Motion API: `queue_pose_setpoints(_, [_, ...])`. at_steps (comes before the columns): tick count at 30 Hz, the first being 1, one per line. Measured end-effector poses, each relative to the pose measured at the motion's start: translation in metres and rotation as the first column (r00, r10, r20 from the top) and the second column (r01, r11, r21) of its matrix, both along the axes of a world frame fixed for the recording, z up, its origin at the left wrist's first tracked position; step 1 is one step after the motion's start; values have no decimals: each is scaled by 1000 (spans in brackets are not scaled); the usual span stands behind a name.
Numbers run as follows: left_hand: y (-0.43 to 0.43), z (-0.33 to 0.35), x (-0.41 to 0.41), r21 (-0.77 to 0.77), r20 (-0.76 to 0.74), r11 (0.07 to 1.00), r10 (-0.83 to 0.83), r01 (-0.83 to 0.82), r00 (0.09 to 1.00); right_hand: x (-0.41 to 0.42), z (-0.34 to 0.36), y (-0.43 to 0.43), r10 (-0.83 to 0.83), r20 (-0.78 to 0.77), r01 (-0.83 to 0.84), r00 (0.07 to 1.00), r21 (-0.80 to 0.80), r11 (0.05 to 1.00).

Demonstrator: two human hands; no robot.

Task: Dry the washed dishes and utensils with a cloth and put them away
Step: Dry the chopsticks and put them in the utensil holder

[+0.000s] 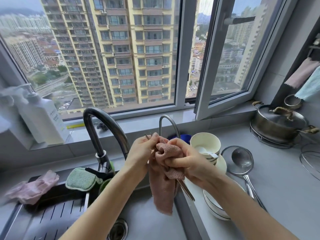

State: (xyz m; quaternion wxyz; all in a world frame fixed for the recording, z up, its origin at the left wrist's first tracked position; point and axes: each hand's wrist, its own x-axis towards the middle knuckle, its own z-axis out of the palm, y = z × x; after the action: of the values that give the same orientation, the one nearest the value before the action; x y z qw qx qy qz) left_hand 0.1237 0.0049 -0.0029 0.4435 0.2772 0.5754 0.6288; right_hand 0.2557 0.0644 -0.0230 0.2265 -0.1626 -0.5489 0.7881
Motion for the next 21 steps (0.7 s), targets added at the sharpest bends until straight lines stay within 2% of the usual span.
queue_pose_setpoints(3, [4,10,-16,14,-104,983,184,-184,977,11,-13,-9,-9,91,1,996,90,996])
queue_pose_setpoints(5, [5,16,-22,30,-107,981,192,-190,976,16,-21,-19,-24,104,15,994,80,997])
queue_pose_setpoints(7, [5,20,-23,24,-15,993,119,-119,993,14,-22,-19,-53,90,50,994,38,998])
queue_pose_setpoints(10, [0,28,-26,119,236,992,-66,39,970,11,-13,-7,-69,65,75,995,-95,993])
queue_pose_setpoints(12, [-5,30,-30,173,200,982,-111,77,973,12,-7,1,-40,64,51,997,-169,984])
queue_pose_setpoints(15, [-10,33,-34,229,56,973,-18,5,998,7,-1,6,-2,63,12,998,-165,986])
queue_pose_setpoints(18, [-23,44,-54,290,-36,949,142,-126,989,-2,11,11,-17,114,19,993,-16,1000])
queue_pose_setpoints(20, [-39,54,-81,337,-53,909,278,-245,959,-9,20,13,-95,177,56,980,214,975])
queue_pose_setpoints(21, [-50,60,-96,351,-49,886,341,-303,939,-14,25,12,-169,202,87,965,360,929])
